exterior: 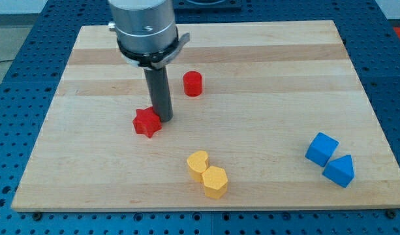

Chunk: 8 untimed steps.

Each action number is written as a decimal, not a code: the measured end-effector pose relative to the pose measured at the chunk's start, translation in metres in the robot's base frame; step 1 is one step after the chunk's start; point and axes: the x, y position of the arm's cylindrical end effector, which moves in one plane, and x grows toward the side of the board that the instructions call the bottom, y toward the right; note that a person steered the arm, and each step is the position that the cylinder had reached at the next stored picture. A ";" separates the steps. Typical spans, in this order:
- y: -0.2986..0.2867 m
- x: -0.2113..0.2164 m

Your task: Place the red star to the left side of the red circle

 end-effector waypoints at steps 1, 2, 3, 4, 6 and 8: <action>0.022 0.010; 0.038 0.026; -0.044 0.023; -0.083 0.018; -0.113 0.034; -0.152 0.000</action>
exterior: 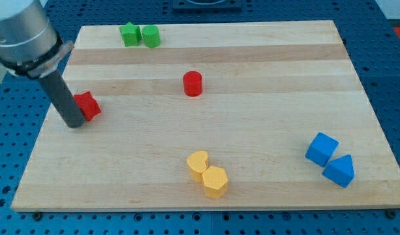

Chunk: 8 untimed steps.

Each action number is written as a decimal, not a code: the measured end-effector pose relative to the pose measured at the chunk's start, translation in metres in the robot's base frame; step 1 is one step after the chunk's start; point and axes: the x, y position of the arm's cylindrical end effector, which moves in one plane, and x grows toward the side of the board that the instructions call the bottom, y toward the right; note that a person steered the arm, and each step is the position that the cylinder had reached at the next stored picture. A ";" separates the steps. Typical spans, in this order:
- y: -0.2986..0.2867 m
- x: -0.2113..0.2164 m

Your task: Place the red star to the left side of the red circle

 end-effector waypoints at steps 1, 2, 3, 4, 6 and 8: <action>-0.005 -0.011; 0.000 -0.012; 0.030 -0.012; 0.055 -0.016; 0.091 -0.071; 0.110 -0.134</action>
